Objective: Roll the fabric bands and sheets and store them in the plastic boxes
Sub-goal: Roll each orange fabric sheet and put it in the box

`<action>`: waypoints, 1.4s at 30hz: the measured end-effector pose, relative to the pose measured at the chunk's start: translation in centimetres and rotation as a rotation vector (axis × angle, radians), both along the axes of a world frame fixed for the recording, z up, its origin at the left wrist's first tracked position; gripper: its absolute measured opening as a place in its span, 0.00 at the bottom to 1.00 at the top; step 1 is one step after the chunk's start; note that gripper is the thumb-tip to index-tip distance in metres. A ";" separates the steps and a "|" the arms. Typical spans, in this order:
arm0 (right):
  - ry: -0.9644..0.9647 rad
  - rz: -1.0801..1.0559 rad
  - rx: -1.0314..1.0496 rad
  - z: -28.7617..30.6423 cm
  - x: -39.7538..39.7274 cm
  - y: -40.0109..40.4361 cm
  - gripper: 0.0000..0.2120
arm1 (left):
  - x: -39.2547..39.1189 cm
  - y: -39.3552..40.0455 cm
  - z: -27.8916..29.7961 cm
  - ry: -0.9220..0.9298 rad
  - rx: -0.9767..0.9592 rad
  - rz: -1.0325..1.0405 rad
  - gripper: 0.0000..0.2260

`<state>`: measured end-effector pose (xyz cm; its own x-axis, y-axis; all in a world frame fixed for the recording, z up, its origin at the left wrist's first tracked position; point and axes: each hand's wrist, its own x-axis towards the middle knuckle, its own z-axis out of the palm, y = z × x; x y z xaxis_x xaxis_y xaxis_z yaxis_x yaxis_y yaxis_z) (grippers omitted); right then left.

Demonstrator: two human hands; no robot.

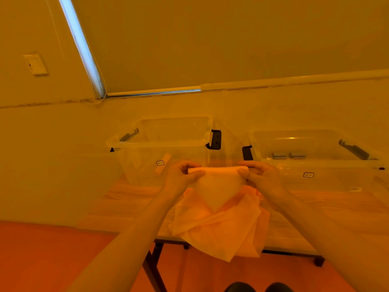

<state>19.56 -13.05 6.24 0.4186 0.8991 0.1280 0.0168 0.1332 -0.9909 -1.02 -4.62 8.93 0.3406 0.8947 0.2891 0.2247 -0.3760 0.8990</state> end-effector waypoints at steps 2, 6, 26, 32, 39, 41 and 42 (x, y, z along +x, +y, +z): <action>-0.019 0.006 -0.013 -0.1 0.0 0.1 0.14 | 0.1 -0.1 0.0 0.006 0.016 0.008 0.08; -0.004 -0.004 -0.034 -0.5 0.1 0.2 0.12 | 0.1 -0.2 -0.2 -0.010 0.019 -0.009 0.10; 0.043 -0.001 -0.048 -1.5 0.0 0.1 0.14 | 0.1 1.2 -2.2 -0.053 -0.033 -0.061 0.10; -0.043 0.001 -0.070 -1.3 0.1 0.3 0.12 | 0.2 1.3 -2.4 -0.033 -0.010 -0.047 0.06; 0.011 -0.003 -0.040 -1.4 0.1 0.4 0.10 | 0.2 1.4 -2.3 -0.046 -0.081 -0.050 0.08; 0.033 -0.008 -0.043 -1.5 0.2 0.4 0.10 | 0.2 1.3 -2.1 -0.030 -0.088 -0.072 0.10; 0.043 -0.006 -0.044 -1.5 0.3 0.4 0.10 | 0.2 1.2 -2.0 -0.030 -0.083 -0.073 0.09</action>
